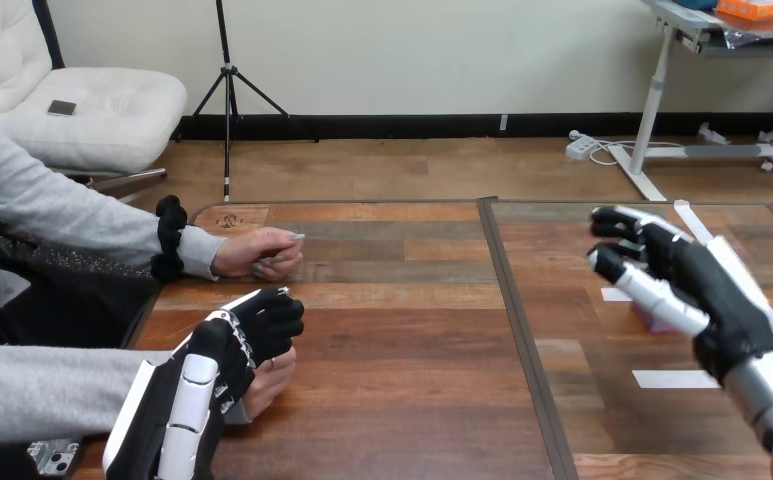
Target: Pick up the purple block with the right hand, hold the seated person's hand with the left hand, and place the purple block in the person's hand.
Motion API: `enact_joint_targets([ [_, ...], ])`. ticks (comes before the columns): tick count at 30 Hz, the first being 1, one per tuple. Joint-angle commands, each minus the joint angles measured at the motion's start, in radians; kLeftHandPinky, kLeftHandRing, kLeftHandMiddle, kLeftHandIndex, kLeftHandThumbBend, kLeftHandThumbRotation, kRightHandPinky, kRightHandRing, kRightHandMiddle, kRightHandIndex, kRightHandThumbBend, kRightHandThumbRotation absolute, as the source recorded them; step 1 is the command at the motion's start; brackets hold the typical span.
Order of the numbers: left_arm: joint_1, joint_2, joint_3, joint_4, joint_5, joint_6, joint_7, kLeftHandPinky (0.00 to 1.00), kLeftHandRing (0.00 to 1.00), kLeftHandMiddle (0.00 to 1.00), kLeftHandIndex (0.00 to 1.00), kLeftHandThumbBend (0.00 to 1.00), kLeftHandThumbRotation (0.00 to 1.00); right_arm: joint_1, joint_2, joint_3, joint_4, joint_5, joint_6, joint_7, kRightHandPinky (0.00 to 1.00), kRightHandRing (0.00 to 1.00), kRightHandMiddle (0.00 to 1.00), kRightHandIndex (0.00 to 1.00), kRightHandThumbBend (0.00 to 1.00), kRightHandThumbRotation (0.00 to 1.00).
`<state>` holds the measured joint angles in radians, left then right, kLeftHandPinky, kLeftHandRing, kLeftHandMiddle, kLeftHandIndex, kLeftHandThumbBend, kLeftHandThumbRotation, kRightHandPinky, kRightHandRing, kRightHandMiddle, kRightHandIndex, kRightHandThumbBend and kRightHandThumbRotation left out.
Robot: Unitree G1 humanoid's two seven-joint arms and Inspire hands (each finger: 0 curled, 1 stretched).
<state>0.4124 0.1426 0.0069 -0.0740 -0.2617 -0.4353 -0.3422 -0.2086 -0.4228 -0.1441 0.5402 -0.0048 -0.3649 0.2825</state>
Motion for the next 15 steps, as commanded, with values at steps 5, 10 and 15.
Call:
enact_joint_targets([
  [5, -0.055, -0.005, -0.006, -0.048, -0.007, 0.009, -0.01, 0.82, 0.8, 0.78, 0.77, 0.58, 1.0, -0.28, -0.082, 0.007, 0.216, -0.093, -0.074, -0.107, 0.8, 0.86, 0.86, 0.85, 0.88, 0.65],
  [10, -0.057, -0.007, -0.005, -0.046, -0.005, 0.003, -0.009, 0.82, 0.79, 0.77, 0.76, 0.58, 1.0, -0.343, -0.095, 0.017, 0.306, -0.121, -0.068, -0.134, 0.81, 0.87, 0.87, 0.86, 0.9, 0.64],
  [15, -0.057, -0.012, -0.003, -0.046, 0.005, -0.004, 0.001, 0.8, 0.78, 0.77, 0.76, 0.58, 1.0, -0.414, -0.111, 0.04, 0.398, -0.163, -0.027, -0.171, 0.82, 0.89, 0.89, 0.87, 0.93, 0.64],
])
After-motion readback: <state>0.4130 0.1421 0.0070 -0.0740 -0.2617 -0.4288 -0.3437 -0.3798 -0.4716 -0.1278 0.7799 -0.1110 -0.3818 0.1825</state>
